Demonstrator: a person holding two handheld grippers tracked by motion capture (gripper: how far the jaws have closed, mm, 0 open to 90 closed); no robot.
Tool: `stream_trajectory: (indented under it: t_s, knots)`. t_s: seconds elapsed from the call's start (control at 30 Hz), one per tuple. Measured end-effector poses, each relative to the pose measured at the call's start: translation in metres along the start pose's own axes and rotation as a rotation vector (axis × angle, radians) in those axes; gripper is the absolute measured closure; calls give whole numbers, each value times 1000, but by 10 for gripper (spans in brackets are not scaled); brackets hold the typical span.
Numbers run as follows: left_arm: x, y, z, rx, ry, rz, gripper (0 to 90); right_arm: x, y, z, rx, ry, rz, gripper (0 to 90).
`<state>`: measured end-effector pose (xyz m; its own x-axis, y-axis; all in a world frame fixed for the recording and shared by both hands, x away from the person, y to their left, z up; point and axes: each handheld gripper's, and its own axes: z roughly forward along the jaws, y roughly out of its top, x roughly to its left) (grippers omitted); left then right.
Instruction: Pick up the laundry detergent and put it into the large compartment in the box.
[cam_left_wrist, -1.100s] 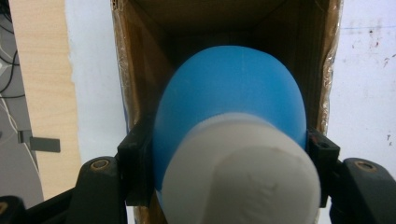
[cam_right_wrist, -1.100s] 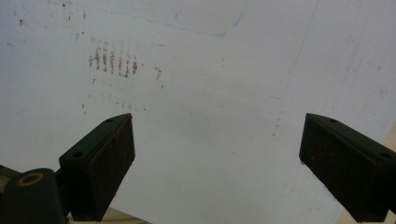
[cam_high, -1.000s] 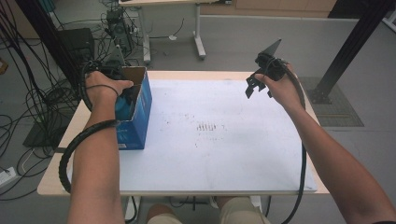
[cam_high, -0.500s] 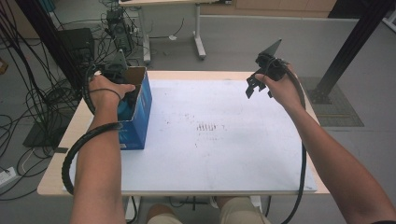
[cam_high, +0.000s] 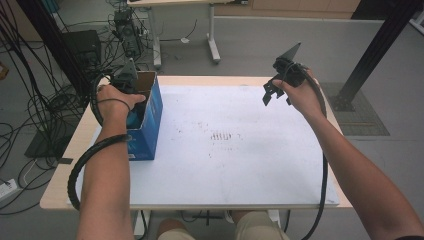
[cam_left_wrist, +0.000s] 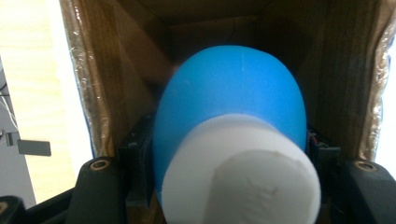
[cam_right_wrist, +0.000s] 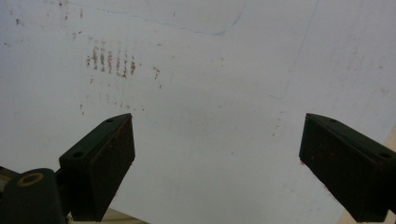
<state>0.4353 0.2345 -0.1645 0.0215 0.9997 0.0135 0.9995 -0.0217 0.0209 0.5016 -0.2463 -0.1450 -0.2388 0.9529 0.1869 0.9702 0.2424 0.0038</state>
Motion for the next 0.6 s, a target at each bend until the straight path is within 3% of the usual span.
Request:
stream_trajectory:
  t_s: [0.6]
  knots:
    - [0,1,1,-3,0,-2,367,-1,-2,0,-1,0,1,106]
